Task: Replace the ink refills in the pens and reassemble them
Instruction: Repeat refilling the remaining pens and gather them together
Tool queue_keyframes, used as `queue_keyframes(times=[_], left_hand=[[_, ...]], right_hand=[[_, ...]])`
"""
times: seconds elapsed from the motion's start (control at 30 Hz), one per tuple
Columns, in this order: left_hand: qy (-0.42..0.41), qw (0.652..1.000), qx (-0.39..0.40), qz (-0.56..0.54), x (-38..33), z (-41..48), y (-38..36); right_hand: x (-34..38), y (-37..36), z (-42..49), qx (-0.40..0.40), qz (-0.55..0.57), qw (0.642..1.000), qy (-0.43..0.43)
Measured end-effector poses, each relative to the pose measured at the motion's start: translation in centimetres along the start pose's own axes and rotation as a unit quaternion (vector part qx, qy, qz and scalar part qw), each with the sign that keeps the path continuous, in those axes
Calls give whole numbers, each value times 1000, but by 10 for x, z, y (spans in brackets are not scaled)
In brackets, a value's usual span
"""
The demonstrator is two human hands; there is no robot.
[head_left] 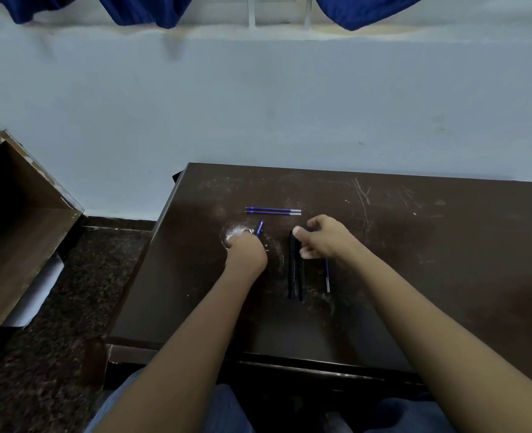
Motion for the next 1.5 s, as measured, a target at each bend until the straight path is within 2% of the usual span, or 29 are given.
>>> queue_keyframes(times=[0.1,0.23,0.3,0.4,0.53,0.7,0.93,1.13,1.23,1.33,1.5], left_hand=[[-58,997,23,41,-18,-16,23],[-121,990,34,71,-39,-50,36],[-123,991,24,52,-39,-61,35],[-124,992,2,-10,-25,-71,30],[-144,986,-67,-57,-10,-76,30],[-172,976,-65,-119,-8,-70,26],[-216,963,-118,-105,-13,-71,40],[-220,960,-157,-71,-13,-74,52],[-232,959,-144,-78,-11,-71,55],[-199,971,-115,-61,-9,-70,53],[-137,984,-103,-52,0,-68,51]], right_hand=[[13,-6,-8,19,58,998,23],[25,-17,-18,77,-39,996,35],[30,-19,-21,75,-73,993,53],[36,-25,-25,96,-47,992,67],[42,-36,-30,128,-18,989,70],[47,-37,-32,106,-31,991,73],[52,-36,-32,82,18,994,67],[54,-35,-30,97,87,989,73],[56,-34,-27,108,107,985,79],[52,-34,-21,107,73,990,61],[49,-9,-7,13,168,985,31]])
Point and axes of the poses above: each hand's wrist, its own z-axis towards the middle knuckle, its own y-axis out of the back of the hand, x = y × z, the point moved 5 cm from there along z, towards the middle knuckle, and after that the axes turned 9 degrees about x, right-handed, at the moved point
